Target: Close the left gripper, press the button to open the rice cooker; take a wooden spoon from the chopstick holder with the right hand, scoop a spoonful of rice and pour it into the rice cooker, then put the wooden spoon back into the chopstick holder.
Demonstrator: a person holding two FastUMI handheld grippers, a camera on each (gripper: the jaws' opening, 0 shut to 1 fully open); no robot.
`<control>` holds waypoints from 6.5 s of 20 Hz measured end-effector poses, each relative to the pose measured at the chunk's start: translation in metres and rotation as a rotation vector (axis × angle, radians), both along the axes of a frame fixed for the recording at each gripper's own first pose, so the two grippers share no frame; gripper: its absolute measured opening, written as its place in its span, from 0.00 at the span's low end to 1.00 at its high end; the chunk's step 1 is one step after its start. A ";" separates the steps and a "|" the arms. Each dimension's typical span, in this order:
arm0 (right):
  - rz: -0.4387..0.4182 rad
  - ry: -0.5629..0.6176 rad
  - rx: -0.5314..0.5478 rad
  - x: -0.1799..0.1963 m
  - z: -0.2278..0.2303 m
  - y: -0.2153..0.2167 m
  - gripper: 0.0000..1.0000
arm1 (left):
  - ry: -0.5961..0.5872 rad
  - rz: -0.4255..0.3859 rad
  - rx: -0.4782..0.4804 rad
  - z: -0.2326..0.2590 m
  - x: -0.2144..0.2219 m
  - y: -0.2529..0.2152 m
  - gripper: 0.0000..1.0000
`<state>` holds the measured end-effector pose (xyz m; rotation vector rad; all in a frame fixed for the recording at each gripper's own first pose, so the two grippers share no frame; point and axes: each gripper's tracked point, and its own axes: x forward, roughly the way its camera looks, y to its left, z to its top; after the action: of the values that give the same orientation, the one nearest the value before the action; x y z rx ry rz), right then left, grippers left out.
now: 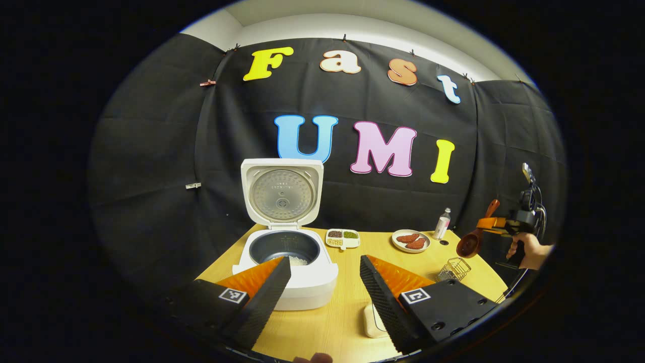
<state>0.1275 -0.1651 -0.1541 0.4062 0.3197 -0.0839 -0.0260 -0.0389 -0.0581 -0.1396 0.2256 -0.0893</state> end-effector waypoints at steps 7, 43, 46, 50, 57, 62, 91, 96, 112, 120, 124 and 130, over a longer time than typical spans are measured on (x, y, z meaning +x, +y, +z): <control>0.048 0.072 -0.078 0.010 -0.055 -0.019 0.12 | 0.019 0.024 0.030 0.005 -0.011 -0.006 0.95; 0.036 0.122 -0.118 -0.066 -0.029 -0.023 0.98 | -0.114 0.067 0.039 0.068 0.050 0.001 0.95; 0.036 0.104 -0.143 -0.085 -0.013 -0.015 0.98 | -0.165 0.089 0.042 0.088 0.081 0.020 0.95; 0.037 0.096 -0.198 -0.105 0.000 -0.007 0.98 | -0.220 0.124 0.082 0.111 0.126 0.051 0.95; 0.020 0.114 -0.264 -0.130 0.000 0.014 0.98 | -0.283 0.128 0.100 0.140 0.217 0.079 0.94; -0.007 0.119 -0.298 -0.139 0.003 0.019 0.98 | -0.281 0.144 0.142 0.141 0.273 0.095 0.94; 0.031 0.131 -0.331 -0.144 0.009 0.025 0.99 | -0.083 0.225 0.099 0.044 0.261 0.103 0.98; 0.058 0.130 -0.331 -0.146 0.008 0.016 0.99 | -0.027 0.263 0.098 0.016 0.226 0.092 0.99; 0.080 0.152 -0.320 -0.151 0.001 0.006 0.99 | 0.183 0.237 0.098 -0.087 0.177 0.069 0.99; 0.080 0.160 -0.314 -0.157 -0.003 0.009 0.99 | 0.302 0.229 0.071 -0.137 0.172 0.064 1.00; 0.079 0.173 -0.299 -0.157 -0.006 0.010 0.99 | 0.311 0.218 0.103 -0.146 0.176 0.060 1.00; 0.085 0.160 -0.300 -0.157 -0.003 0.017 0.99 | 0.268 0.215 0.101 -0.148 0.169 0.062 1.00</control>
<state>-0.0292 -0.1481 -0.1575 0.0883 0.4739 -0.0801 0.1425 0.0230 -0.2060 -0.0741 0.4803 0.1556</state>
